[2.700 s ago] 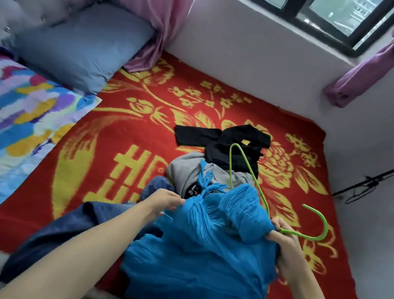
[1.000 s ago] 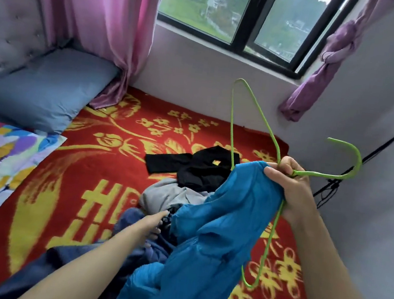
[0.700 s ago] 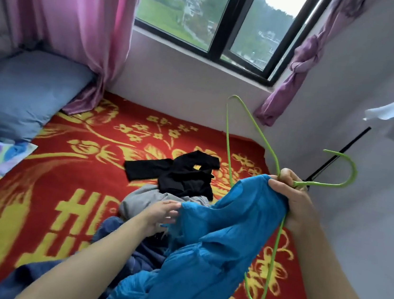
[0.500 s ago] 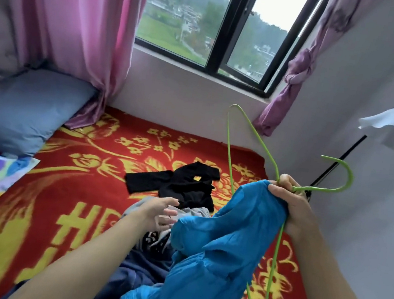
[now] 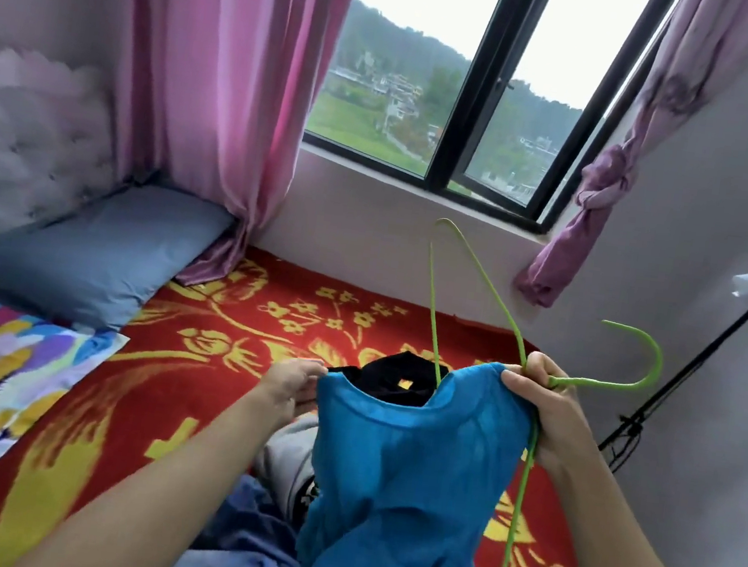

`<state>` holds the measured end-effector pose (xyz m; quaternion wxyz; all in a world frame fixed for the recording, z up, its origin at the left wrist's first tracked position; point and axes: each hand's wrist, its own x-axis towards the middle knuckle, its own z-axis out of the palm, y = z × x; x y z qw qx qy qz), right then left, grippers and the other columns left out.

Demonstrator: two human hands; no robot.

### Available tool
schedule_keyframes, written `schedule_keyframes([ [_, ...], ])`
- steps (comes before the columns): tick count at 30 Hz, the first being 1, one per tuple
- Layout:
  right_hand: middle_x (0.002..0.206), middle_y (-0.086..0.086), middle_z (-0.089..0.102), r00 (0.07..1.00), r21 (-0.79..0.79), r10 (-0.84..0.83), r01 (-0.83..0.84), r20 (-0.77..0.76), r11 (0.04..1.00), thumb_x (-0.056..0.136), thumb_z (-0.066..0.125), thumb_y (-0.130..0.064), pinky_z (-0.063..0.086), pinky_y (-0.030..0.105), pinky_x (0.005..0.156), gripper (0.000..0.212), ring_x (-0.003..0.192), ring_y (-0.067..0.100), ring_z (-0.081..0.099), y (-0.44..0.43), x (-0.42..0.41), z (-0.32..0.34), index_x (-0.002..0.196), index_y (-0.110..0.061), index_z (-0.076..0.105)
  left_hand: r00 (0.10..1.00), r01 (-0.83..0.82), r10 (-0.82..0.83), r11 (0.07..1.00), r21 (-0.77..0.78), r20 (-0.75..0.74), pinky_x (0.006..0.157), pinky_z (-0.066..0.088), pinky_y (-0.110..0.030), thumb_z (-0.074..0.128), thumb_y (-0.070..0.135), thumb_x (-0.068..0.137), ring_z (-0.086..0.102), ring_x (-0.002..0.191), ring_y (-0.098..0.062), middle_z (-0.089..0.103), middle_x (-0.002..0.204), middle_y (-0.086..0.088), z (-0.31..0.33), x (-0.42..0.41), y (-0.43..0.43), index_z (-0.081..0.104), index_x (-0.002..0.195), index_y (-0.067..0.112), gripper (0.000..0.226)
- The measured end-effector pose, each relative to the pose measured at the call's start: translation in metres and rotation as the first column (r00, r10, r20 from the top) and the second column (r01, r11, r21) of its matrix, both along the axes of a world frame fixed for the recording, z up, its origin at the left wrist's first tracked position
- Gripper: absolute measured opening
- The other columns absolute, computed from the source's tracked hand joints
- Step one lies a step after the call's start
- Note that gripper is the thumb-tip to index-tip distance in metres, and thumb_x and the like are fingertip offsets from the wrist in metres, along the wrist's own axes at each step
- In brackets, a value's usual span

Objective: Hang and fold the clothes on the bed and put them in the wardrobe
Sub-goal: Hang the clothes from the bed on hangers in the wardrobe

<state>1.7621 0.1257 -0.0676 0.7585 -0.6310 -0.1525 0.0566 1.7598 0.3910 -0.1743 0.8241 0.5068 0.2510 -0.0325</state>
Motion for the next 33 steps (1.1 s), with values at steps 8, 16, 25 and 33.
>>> schedule_keyframes([
  [8,0.053,-0.011,0.055,0.945,0.175,-0.254,0.219,0.208,0.960,0.084,0.051,0.012,0.043,0.014,0.048,0.054,0.056,0.003,0.056,0.011,0.041,0.063,0.045,-0.023,0.038,0.821,-0.303,0.206,0.948,0.101,0.532,0.054,0.039,-0.019,0.051,-0.001,0.088,0.050,0.063,-0.011,0.056,0.074,-0.002,0.159,0.012,0.059,0.058,0.086,0.018,0.021],
  [16,0.060,-0.004,0.054,0.921,0.197,-0.279,0.230,0.272,0.953,0.084,0.053,0.013,0.047,0.015,0.060,0.052,0.062,0.007,0.053,0.016,0.045,0.064,0.050,-0.024,0.037,0.655,-0.442,0.236,0.890,0.111,0.717,0.054,0.044,-0.015,0.052,-0.005,0.086,0.053,0.057,-0.006,0.060,0.066,0.003,0.191,-0.032,0.058,0.064,0.083,0.017,0.025],
  [25,0.059,0.009,0.040,0.997,-0.668,0.009,-0.056,-0.073,0.742,0.078,0.056,0.019,0.032,0.024,0.048,0.048,0.057,0.014,0.037,0.000,0.017,-0.139,0.060,-0.015,0.027,0.969,-0.214,0.223,0.972,0.093,-0.105,0.043,0.038,-0.021,0.050,0.010,0.092,0.044,0.052,-0.017,0.049,0.069,-0.009,-0.009,-0.078,0.051,0.052,0.080,0.013,0.013],
  [33,0.060,-0.001,0.057,0.981,-0.859,0.093,-0.194,-0.170,0.474,0.072,0.035,0.021,0.040,0.022,0.051,0.036,0.059,0.015,0.053,0.004,-0.002,-0.200,0.061,-0.014,0.035,0.937,-0.264,0.304,0.939,0.221,-0.170,0.046,0.036,-0.021,0.050,0.002,0.091,0.051,0.039,-0.004,0.062,0.064,0.004,-0.082,-0.130,0.045,0.060,0.096,0.019,0.020],
])
